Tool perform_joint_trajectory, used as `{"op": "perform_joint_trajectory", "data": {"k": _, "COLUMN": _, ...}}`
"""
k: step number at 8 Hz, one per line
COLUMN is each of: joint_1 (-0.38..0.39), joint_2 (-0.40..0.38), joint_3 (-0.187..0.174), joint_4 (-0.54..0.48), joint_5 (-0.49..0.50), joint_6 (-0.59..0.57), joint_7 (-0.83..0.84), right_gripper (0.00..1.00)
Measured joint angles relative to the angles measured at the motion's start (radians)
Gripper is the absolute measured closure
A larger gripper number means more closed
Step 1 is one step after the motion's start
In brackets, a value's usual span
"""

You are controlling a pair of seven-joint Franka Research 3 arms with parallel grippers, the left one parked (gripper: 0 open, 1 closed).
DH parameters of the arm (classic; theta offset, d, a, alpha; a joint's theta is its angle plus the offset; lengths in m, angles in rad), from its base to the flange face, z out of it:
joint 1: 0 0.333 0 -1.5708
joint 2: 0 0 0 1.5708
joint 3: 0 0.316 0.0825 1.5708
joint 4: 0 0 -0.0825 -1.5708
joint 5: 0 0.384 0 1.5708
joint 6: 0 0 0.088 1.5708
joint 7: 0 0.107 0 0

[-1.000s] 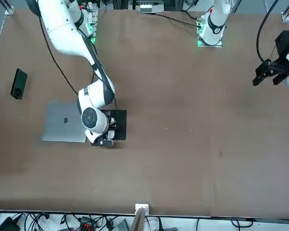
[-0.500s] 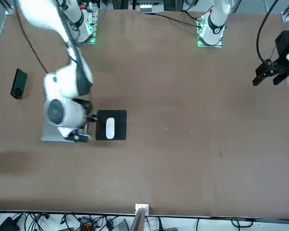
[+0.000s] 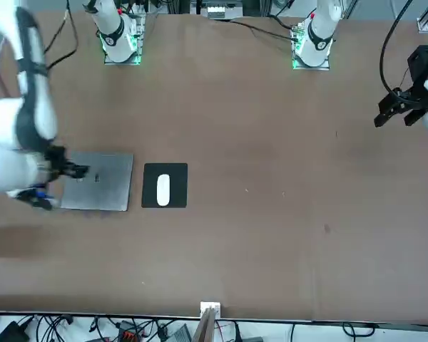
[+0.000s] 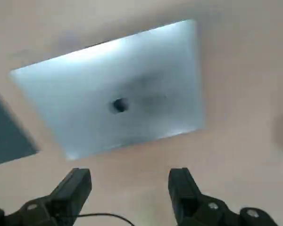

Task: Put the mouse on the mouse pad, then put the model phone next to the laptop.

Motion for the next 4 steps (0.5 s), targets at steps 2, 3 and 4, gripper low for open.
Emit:
{"op": "perform_joint_trajectory", "data": {"k": 2, "joint_1": -0.147, "joint_2": 0.001, "joint_3": -0.002, "joint_4": -0.01, "joint_5": -0.095, "joint_6": 0.011, "joint_7": -0.121, "right_gripper": 0.0}}
{"op": "perform_joint_trajectory", "data": {"k": 3, "joint_1": -0.198, "joint_2": -0.006, "joint_3": -0.002, "joint_4": -0.031, "joint_5": -0.127, "joint_6": 0.027, "joint_7": -0.153, "right_gripper": 0.0}}
{"op": "perform_joint_trajectory", "data": {"k": 4, "joint_1": -0.253, "joint_2": -0.029, "joint_3": -0.002, "joint_4": -0.083, "joint_5": -0.142, "joint_6": 0.079, "joint_7": -0.215, "right_gripper": 0.0}}
